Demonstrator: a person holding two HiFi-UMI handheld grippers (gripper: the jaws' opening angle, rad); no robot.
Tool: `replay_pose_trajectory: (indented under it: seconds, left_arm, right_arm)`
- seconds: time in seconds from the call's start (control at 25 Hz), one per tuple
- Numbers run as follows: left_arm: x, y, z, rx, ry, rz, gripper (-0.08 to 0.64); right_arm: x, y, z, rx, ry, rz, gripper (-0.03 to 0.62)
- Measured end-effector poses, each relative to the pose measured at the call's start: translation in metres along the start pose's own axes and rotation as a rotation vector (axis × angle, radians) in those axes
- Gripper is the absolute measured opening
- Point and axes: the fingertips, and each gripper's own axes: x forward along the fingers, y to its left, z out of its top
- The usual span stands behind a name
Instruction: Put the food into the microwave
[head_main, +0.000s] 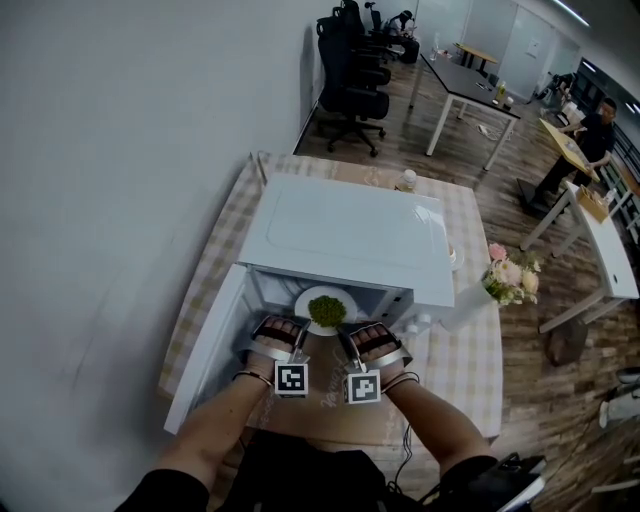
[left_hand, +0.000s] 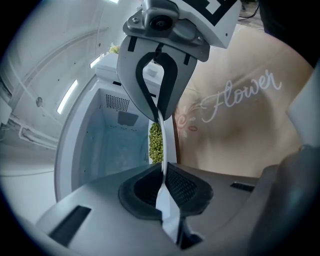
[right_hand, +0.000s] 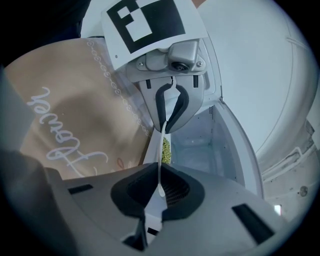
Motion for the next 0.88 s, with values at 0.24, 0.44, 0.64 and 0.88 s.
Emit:
replay_pose_trajectory:
  seconds: [0.24,0.44,0.64,0.88]
  left_arm:
    - [0.013,-0.004,-0.007,0.044,0.014,0.017,0.026]
    - [0.016,-0.008,-0.005,-0.038,-0.014,-0.022,0.042]
    - [0.009,-0.013,-0.007,-0.016,-0.028,-0.053,0.084]
    - [0.010,-0.011,0.003,-0.002,-0.054,-0.027,0.080]
  right_arm:
    - [0.011,0.011,-0.005,0.015,0.028,0.033,0.020]
    - [0.022,0.015,-0.008,0.007,0.054,0.041,0.021]
    - [0.030,0.012,-0.014,-0.013,0.076,0.051,0.021]
    - [0.040,0.012,-0.012,-0.001,0.099,0.073,0.031]
